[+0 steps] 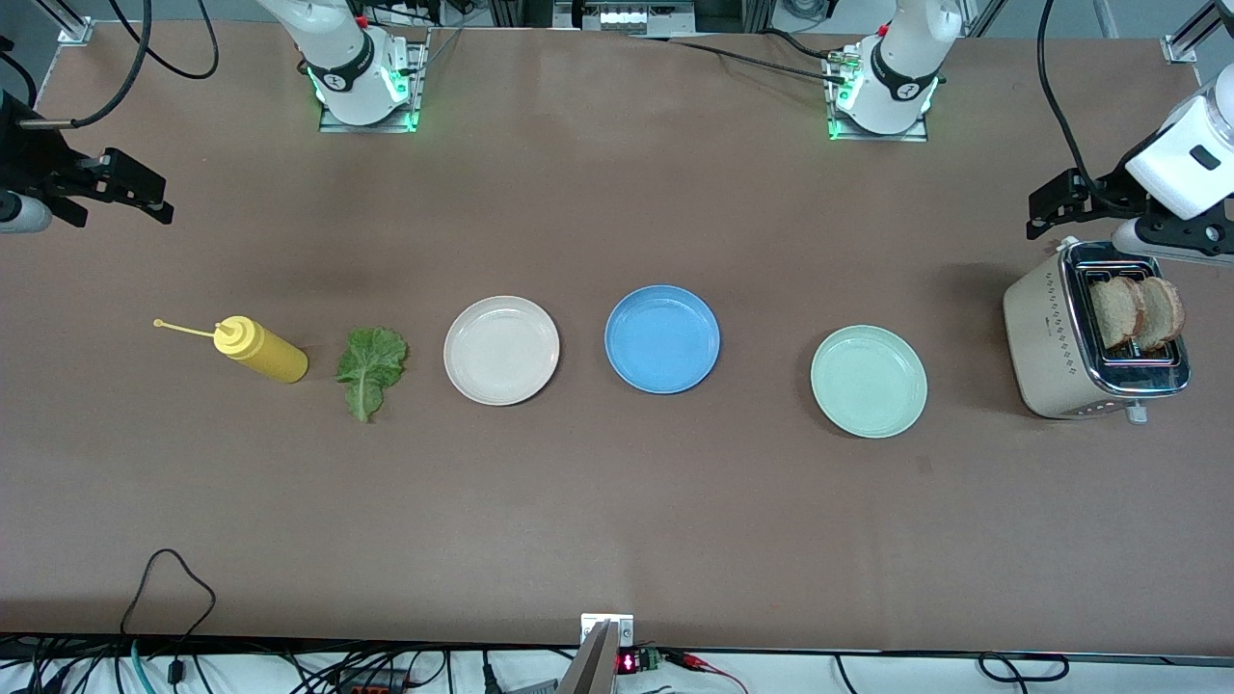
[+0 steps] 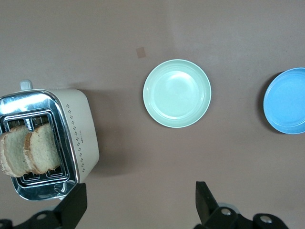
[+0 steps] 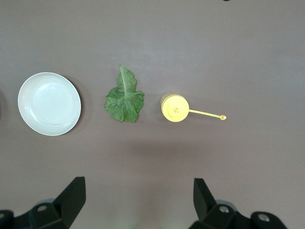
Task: Make sandwich in blue plate with both arms
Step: 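Reach the left gripper into the toaster while the right gripper approaches the lettuce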
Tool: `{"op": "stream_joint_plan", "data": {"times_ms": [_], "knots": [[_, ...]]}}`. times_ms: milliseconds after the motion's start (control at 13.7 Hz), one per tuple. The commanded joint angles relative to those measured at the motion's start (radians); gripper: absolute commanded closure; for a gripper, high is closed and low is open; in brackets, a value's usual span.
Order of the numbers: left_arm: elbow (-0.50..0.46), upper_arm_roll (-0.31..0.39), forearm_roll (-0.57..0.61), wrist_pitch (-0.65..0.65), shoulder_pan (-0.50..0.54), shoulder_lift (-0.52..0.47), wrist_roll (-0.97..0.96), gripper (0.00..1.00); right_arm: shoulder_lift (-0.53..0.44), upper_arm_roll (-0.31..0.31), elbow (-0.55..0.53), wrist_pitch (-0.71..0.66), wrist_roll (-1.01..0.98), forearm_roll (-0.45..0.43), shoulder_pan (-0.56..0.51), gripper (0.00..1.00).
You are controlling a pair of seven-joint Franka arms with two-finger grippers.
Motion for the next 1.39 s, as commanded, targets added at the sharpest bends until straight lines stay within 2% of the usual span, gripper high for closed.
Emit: {"op": "stream_joint_plan", "data": {"times_ms": [0, 875, 1021, 1312], "knots": [[0.035, -0.002, 0.019, -0.023, 0.004, 0.016, 0.011, 0.0, -0.012, 0.002, -0.012, 0.005, -0.016, 0.01, -0.009, 0.0], [0.034, 0.003, 0.02, -0.04, 0.005, 0.031, 0.002, 0.0, -0.013, 0.002, -0.013, 0.005, -0.016, 0.01, -0.01, 0.0], [0.06, 0.016, 0.019, -0.062, 0.016, 0.057, -0.003, 0.0, -0.013, 0.002, -0.021, 0.008, -0.016, 0.01, -0.009, 0.0], [0.129, 0.018, 0.028, -0.125, 0.099, 0.177, 0.005, 0.0, -0.013, 0.002, -0.023, 0.016, -0.016, 0.01, -0.009, 0.0]]}}
